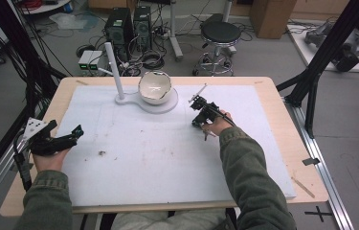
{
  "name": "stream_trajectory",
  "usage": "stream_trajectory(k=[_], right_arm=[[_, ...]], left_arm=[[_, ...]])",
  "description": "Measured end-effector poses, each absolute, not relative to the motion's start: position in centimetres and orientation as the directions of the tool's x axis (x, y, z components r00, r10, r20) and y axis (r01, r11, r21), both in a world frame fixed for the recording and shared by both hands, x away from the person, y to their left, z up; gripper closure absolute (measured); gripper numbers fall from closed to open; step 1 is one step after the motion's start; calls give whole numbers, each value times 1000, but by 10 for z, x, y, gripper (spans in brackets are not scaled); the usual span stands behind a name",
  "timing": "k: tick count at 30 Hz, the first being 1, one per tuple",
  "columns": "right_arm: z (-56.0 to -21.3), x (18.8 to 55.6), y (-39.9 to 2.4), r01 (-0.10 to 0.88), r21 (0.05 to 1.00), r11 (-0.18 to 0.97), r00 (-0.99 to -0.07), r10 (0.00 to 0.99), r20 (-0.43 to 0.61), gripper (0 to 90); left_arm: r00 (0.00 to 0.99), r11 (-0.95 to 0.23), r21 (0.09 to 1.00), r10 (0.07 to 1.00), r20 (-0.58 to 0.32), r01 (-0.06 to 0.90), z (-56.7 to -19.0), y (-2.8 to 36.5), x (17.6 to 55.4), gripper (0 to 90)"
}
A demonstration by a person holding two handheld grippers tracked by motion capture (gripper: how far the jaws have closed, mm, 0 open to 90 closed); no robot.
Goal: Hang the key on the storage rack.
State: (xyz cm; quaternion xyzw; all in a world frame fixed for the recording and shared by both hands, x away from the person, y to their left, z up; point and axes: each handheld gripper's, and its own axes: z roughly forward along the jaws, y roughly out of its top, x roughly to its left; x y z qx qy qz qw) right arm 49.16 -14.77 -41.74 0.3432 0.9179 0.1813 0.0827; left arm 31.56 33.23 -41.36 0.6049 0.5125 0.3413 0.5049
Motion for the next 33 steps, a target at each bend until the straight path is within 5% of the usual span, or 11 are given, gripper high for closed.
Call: stream_trajectory(k=[33], right_arm=[[-351,459,-183,593,575,564,-671,741,-36,826]], left_arm=[[233,60,963,964,-124,264,-413,334,313,17]])
